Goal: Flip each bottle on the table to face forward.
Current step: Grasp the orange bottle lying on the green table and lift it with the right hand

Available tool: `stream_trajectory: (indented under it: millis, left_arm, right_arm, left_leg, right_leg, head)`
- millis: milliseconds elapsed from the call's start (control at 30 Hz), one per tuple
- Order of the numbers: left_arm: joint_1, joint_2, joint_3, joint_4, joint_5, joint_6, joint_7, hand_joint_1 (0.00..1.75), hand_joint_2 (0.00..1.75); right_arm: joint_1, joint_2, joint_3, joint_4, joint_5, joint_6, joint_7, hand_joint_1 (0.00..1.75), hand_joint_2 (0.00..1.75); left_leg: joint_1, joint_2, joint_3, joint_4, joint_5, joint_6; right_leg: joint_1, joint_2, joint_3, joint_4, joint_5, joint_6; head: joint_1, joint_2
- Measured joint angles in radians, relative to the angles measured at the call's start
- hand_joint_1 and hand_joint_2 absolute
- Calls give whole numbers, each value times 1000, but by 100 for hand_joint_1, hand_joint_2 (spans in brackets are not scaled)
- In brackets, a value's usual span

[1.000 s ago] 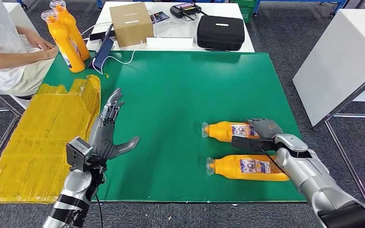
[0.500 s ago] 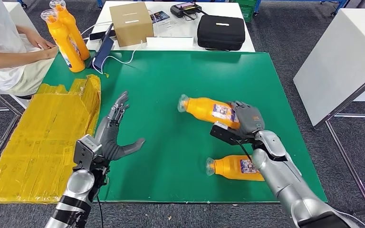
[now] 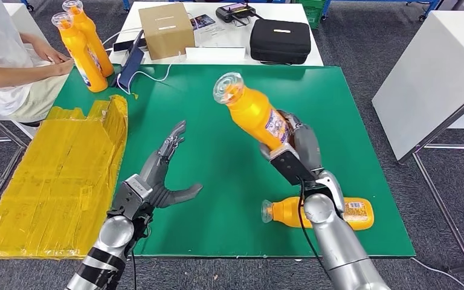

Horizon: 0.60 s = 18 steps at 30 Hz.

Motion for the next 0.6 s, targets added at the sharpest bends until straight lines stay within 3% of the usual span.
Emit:
stream_trajectory:
  millis: [167,500,600]
  left_arm:
    - [-1,-1,-3,5,0,0,0,0,175]
    - [-1,-1,-3,8,0,0,0,0,175]
    - [-1,-1,-3,8,0,0,0,0,175]
  right_arm:
    - [25,37,16,-18,-6,14,-5,175,175]
    - [34,52,16,-25,-10,19,-6,175,175]
    - [34,55,23,-26,-29,58,-7,175,175]
  left_leg:
    - [0,0,0,0,0,0]
    - [0,0,0,0,0,0]
    - [0,0,0,0,0,0]
  right_leg:
    - [0,0,0,0,0,0]
    - [0,0,0,0,0,0]
    - [0,0,0,0,0,0]
  head:
    - [0,0]
    - [0,0]
    - [0,0]
